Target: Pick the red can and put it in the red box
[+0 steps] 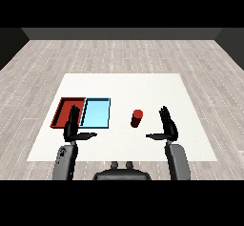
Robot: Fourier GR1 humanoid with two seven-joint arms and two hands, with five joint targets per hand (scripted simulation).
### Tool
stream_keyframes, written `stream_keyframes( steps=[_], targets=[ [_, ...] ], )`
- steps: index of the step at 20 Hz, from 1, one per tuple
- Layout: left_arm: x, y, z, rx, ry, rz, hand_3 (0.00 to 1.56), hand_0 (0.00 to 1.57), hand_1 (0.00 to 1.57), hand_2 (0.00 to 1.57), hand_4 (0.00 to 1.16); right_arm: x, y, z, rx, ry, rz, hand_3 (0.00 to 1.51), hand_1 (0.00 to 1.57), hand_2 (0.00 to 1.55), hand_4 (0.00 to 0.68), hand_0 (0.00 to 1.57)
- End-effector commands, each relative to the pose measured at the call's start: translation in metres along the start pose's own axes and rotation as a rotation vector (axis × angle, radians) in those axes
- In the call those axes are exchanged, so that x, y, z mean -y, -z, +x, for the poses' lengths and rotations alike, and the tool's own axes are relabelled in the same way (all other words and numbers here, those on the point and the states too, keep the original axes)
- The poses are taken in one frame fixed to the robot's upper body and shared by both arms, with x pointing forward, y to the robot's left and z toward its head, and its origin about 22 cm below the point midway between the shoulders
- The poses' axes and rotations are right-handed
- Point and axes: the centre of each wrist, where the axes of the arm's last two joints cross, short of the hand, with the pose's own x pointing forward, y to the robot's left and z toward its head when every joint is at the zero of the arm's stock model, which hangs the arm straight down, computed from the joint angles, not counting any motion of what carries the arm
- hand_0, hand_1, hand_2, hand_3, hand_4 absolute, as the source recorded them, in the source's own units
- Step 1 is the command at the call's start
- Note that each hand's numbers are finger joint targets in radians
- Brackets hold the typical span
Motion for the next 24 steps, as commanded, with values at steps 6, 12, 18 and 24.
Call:
stream_keyframes(
  steps=[6, 12, 18, 24],
  targets=[
    [-0.017, 0.002, -0.001, 0.011, 0.007, 0.004, 0.0, 0.0, 0.0, 0.0, 0.0, -0.021, -0.001, 0.005, 0.011, 0.006, -0.016, 0.0, 0.0, 0.0, 0.0, 0.0],
    [-0.003, 0.013, -0.015, 0.019, -0.018, -0.004, 0.0, 0.0, 0.0, 0.0, 0.0, -0.009, 0.007, -0.008, -0.022, 0.019, -0.002, 0.0, 0.0, 0.0, 0.0, 0.0],
    [-0.021, 0.002, 0.007, -0.006, 0.0, -0.009, 0.0, 0.0, 0.0, 0.0, 0.0, -0.012, 0.03, -0.026, -0.045, 0.08, -0.002, 0.0, 0.0, 0.0, 0.0, 0.0],
    [-0.005, 0.011, -0.006, 0.002, -0.023, 0.006, 0.0, 0.0, 0.0, 0.0, 0.0, -0.029, 0.063, -0.038, -0.061, 0.094, -0.017, 0.0, 0.0, 0.0, 0.0, 0.0]
  ],
)
